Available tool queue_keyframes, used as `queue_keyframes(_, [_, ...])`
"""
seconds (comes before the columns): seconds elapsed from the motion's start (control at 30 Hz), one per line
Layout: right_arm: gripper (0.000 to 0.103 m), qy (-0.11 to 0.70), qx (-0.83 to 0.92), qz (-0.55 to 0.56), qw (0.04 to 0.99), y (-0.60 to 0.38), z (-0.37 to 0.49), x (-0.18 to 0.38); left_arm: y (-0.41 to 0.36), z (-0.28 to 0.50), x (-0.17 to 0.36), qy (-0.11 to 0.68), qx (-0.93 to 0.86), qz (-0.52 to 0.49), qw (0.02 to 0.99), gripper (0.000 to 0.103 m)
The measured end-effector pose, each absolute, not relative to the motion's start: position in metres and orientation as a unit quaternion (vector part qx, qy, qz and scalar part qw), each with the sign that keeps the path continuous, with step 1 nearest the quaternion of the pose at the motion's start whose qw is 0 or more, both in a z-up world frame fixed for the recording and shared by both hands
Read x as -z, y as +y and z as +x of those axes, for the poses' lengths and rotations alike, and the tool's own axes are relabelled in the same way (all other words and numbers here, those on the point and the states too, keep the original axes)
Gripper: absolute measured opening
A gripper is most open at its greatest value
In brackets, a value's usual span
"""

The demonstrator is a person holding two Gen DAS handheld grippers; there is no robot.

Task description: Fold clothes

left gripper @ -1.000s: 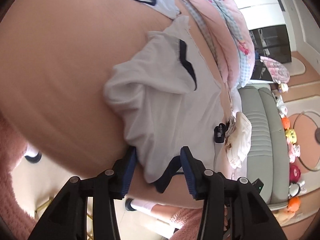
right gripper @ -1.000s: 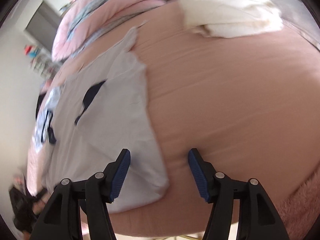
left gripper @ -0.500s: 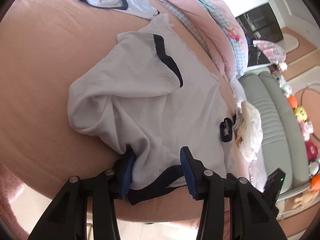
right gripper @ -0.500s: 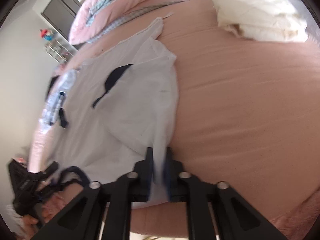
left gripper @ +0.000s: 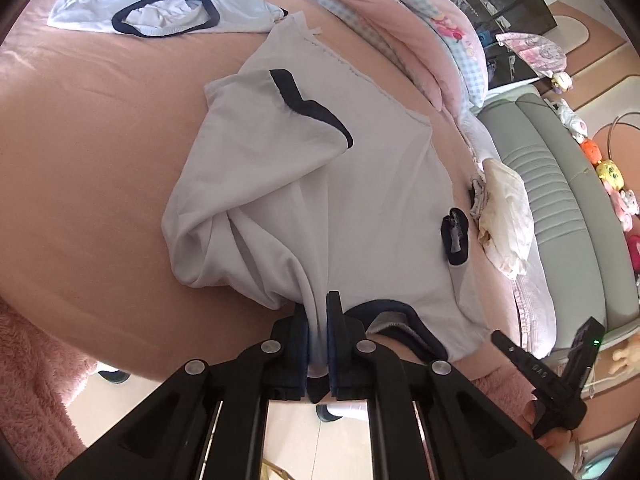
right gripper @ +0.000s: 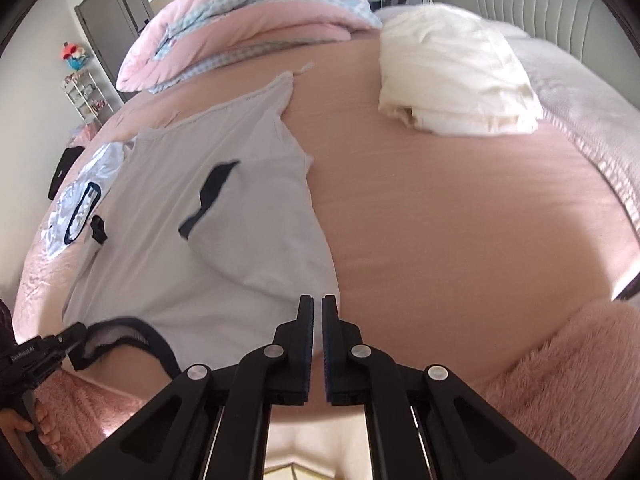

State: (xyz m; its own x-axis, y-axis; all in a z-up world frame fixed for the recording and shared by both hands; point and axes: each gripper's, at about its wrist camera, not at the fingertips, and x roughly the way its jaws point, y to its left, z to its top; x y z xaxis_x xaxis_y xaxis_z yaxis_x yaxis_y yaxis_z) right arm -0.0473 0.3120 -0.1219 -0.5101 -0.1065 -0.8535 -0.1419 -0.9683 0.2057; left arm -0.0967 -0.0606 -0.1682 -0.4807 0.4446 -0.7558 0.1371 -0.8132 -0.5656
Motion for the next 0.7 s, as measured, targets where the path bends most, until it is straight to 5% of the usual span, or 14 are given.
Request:
queue_keyframes(0.1, [0.007, 0.19, -0.842, -0.505, 0.01, 0.33, -0.044, 0.14, -0.071, -0.096, 0.184, -0.333, -0.787, -0.512, 0.089, 0.007])
queue_keyframes(0.23, [0.051, 0.256, -0.839, -0.48, 0.003, 0.351, -0.049, 0.143, -0.078, -0.09, 0.187, -0.368, -0.779, -0.5, 0.087, 0.014])
queue_keyframes(0.33, [0.062, 0.247, -0.851, -0.464, 0.005, 0.353, -0.061, 0.141, -0.084, -0.084, 0.179, -0.373, -0.783, -0.49, 0.081, 0.032])
queue_keyframes(0.37, [0.062, 0.243, -0.847, -0.473, 0.002, 0.353, -0.069, 0.145, -0.087, -0.081, 0.177, -0.377, -0.785, -0.486, 0.071, 0.04])
queue_keyframes(0.5, [0.061, 0.241, -0.834, -0.495, -0.02, 0.348, -0.086, 0.159, -0.102, -0.073, 0.176, -0.416, -0.783, -0.462, 0.033, 0.043])
queue_keyframes(0.6, [0.046, 0.25, -0.831, -0.496, -0.04, 0.345, -0.083, 0.163, -0.121, -0.078, 0.19, -0.484, -0.761, -0.431, 0.035, 0.043])
queue_keyframes(0.7, [0.051, 0.297, -0.815, -0.493, -0.065, 0.353, -0.083, 0.17, -0.137, -0.087, 0.211, -0.581, -0.705, -0.399, 0.076, 0.051])
